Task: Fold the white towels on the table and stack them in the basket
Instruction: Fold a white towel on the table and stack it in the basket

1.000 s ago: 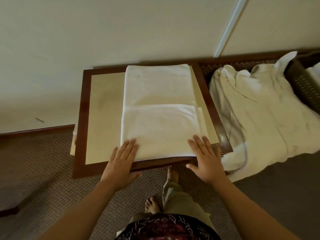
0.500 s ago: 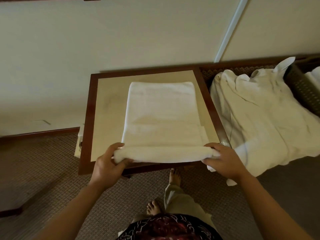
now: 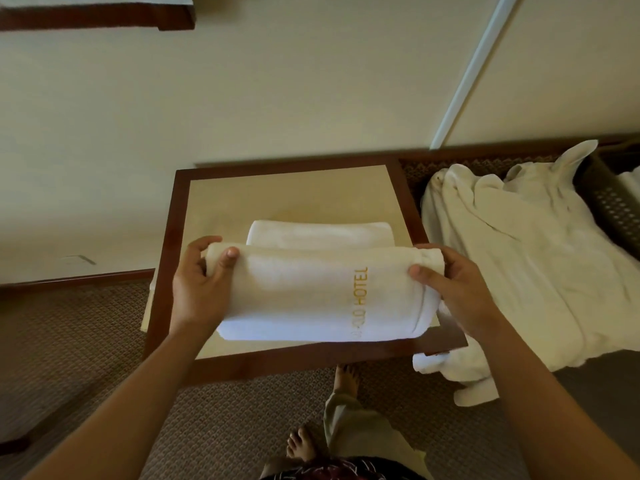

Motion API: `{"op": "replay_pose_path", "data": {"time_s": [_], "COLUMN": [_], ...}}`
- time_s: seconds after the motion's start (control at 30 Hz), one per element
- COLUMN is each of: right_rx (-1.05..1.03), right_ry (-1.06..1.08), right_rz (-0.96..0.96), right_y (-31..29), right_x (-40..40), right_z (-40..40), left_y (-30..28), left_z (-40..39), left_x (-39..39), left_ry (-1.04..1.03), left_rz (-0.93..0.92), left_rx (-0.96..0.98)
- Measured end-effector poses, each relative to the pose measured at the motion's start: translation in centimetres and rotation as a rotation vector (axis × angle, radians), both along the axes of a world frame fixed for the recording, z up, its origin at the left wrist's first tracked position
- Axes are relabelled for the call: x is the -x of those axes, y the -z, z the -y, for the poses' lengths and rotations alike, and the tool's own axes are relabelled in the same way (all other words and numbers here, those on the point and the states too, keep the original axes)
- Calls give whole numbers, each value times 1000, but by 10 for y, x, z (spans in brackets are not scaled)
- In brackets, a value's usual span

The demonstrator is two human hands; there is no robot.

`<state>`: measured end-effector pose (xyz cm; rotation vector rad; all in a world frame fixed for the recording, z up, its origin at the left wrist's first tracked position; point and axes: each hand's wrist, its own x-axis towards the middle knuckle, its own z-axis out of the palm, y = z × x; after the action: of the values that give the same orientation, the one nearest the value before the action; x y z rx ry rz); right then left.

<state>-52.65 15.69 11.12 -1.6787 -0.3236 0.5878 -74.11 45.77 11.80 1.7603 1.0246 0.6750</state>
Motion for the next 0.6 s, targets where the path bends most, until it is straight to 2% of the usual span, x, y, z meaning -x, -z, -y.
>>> {"op": "replay_pose_path", "data": {"time_s": [0.1,0.3,0.47,0.6], "right_rx": [16,271,337,367], "right_ry": [42,78,229,277], "right_rz": [-39,48,167,205], "right_y": [21,81,120,126], "right_x": [-39,-91,-91,-83], "right_z": [-35,-94,-99,-99], "left_y": [16,83,110,115], "left_z": [-30,-77,-79,-88], "left_x": [-42,-103,-119,-134], "left_ry": [-12,152,109,183], "left_rz": [-59,-409,-512,-559], "left_rx": [26,143,-25,-142]}}
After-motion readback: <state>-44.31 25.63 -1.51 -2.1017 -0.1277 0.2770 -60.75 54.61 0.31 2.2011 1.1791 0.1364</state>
